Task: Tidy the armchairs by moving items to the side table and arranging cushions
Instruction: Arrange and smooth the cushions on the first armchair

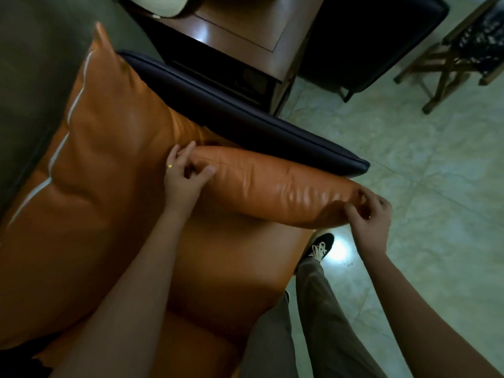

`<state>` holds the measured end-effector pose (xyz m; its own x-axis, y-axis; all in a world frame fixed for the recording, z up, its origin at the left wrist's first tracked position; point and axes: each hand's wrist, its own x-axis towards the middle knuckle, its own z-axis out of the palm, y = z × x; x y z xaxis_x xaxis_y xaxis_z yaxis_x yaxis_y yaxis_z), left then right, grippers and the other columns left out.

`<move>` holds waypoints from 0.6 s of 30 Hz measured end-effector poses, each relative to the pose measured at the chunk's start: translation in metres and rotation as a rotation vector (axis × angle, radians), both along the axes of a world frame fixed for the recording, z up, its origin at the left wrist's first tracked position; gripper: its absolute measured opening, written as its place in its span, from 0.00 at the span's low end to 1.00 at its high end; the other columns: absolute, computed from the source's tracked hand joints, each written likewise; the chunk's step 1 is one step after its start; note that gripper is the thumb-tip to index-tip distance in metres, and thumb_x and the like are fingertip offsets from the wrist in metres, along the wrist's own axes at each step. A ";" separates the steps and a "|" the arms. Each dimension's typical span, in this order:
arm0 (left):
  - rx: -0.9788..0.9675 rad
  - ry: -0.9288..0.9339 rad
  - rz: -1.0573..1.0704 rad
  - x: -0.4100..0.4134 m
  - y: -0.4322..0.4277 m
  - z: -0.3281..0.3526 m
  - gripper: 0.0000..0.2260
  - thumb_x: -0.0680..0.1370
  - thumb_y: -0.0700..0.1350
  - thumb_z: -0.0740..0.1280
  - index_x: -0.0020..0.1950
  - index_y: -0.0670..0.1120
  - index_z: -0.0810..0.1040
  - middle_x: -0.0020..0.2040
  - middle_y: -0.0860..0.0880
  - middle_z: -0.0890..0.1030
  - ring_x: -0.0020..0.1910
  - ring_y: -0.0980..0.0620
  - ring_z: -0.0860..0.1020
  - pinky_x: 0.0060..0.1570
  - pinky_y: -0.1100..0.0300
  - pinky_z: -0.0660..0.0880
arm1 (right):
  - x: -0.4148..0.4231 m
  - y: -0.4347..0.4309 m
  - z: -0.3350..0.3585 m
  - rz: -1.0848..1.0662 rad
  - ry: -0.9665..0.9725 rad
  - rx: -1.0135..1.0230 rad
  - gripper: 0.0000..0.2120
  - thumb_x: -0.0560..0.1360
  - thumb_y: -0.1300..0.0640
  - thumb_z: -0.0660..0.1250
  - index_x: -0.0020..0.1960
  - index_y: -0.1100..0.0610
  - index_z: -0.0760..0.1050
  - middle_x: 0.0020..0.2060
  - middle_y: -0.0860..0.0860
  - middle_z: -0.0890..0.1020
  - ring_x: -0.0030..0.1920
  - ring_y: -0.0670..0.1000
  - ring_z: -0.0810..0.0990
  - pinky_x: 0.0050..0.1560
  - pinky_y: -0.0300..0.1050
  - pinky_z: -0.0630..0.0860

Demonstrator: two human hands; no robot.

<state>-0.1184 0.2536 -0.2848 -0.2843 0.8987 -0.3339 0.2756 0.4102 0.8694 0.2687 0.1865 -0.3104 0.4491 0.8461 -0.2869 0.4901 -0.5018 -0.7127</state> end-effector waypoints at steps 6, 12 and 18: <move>-0.055 0.036 -0.180 0.032 0.060 -0.005 0.31 0.72 0.50 0.78 0.73 0.61 0.72 0.82 0.52 0.48 0.78 0.50 0.59 0.73 0.56 0.65 | 0.012 -0.028 -0.007 0.025 0.084 -0.035 0.31 0.72 0.57 0.76 0.71 0.39 0.70 0.70 0.50 0.62 0.67 0.55 0.70 0.67 0.56 0.74; -0.132 0.136 -0.098 0.067 0.028 -0.006 0.39 0.73 0.51 0.77 0.79 0.61 0.61 0.83 0.49 0.42 0.81 0.46 0.50 0.76 0.52 0.59 | 0.027 -0.030 -0.007 0.039 0.194 -0.114 0.42 0.73 0.53 0.76 0.79 0.39 0.56 0.75 0.49 0.62 0.71 0.51 0.68 0.67 0.48 0.72; -0.203 0.087 -0.063 0.106 -0.024 -0.030 0.44 0.74 0.51 0.76 0.80 0.64 0.52 0.82 0.48 0.37 0.81 0.44 0.50 0.70 0.56 0.61 | 0.031 -0.022 -0.019 0.117 0.275 -0.130 0.40 0.77 0.48 0.72 0.80 0.36 0.51 0.77 0.48 0.62 0.74 0.50 0.66 0.64 0.39 0.69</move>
<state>-0.0123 0.2291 -0.3148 -0.2656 0.8322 -0.4867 0.3763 0.5543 0.7424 0.2997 0.1644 -0.3293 0.2418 0.8357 -0.4932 0.3477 -0.5491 -0.7600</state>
